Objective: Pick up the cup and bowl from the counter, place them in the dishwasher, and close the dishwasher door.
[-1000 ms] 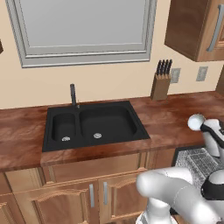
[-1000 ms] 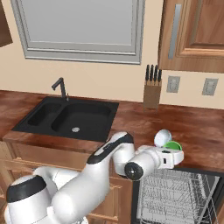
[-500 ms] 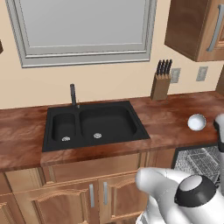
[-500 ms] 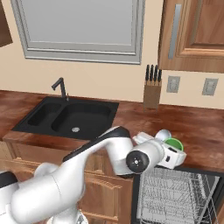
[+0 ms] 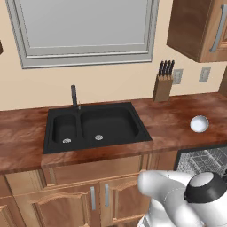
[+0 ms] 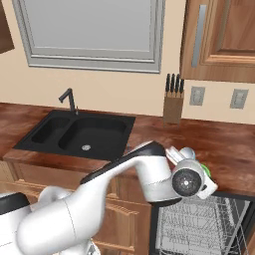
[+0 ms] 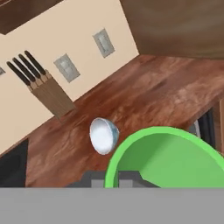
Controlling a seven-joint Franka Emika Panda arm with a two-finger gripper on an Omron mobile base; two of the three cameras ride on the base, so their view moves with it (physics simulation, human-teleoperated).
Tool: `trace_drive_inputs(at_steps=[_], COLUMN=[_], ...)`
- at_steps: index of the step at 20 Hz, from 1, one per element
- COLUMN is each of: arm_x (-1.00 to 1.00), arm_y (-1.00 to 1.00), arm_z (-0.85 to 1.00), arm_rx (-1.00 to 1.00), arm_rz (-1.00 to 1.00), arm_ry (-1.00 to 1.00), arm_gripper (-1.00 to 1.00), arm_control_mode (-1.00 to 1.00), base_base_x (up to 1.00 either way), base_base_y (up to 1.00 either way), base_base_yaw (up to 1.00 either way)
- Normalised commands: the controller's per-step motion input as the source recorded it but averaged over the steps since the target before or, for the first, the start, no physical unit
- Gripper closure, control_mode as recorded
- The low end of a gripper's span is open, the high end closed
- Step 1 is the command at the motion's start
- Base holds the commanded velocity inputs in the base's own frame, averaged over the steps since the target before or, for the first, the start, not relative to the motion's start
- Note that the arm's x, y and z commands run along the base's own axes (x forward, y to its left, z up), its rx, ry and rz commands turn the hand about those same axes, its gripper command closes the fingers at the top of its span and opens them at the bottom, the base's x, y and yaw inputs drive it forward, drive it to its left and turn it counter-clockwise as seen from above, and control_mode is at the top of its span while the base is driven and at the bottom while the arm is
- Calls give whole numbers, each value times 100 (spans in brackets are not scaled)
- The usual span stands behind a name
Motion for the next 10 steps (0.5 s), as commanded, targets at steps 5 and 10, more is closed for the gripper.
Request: trace_drive_inputs(at_steps=[5, 10], arm_x=[-7, 0], arm_y=[-1, 0], arm_z=[-49, -24], arm_rx=[22, 12], arm_rz=[0, 0], arm_ry=[-11, -11], arm_gripper=[100, 100], arm_control_mode=[-100, -100], base_base_x=[0, 0], base_base_y=[0, 0], base_base_yaw=[0, 0])
